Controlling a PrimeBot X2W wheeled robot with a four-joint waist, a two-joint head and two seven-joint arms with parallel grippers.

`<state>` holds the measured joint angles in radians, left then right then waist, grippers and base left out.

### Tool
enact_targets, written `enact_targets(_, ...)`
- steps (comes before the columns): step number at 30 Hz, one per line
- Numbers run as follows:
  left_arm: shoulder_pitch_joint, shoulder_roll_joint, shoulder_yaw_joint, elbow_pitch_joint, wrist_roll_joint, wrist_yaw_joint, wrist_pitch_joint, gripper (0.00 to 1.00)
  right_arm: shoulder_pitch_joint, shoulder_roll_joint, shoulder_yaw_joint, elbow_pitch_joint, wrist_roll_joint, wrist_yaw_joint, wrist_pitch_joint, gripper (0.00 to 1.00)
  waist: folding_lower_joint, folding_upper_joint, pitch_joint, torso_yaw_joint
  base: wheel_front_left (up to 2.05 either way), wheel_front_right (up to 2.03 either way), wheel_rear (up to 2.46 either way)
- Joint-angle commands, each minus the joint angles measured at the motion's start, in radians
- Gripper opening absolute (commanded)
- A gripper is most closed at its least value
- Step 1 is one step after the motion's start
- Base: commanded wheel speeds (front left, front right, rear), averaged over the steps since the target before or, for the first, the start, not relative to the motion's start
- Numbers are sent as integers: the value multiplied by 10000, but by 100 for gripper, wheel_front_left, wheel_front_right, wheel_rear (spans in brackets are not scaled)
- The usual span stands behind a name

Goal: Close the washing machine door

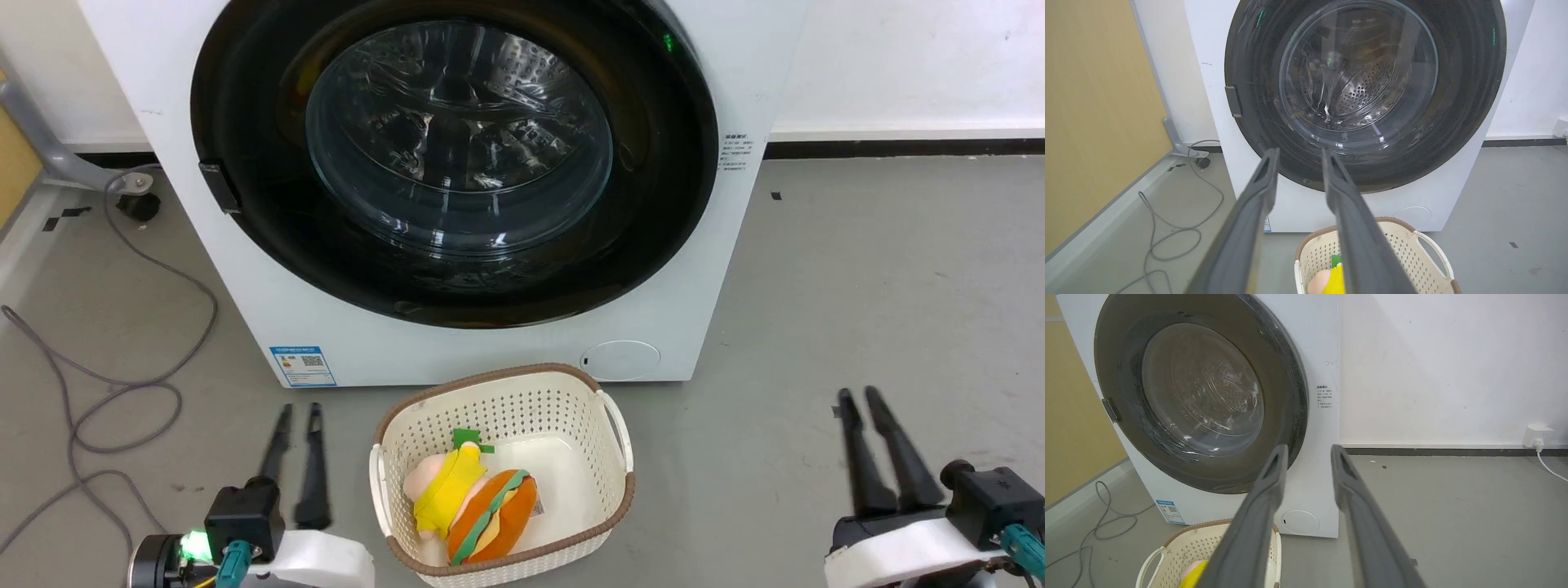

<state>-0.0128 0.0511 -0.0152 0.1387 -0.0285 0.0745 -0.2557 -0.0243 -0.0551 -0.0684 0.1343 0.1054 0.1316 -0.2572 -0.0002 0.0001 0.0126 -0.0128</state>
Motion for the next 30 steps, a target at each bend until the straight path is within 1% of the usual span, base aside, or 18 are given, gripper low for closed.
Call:
enact_targets(1, 0, 0, 2, 0, 0, 0, 1, 0, 0, 0, 0, 0, 0, 0, 1, 0, 2, -1, 0, 0, 0, 0, 0)
enact_targets(30, 29, -3, 35, -315, 65, -169, 580, 0, 55, 11, 158, -305, -239, -2, 583, 0, 2, -1, -29, 29, 0, 0, 0)
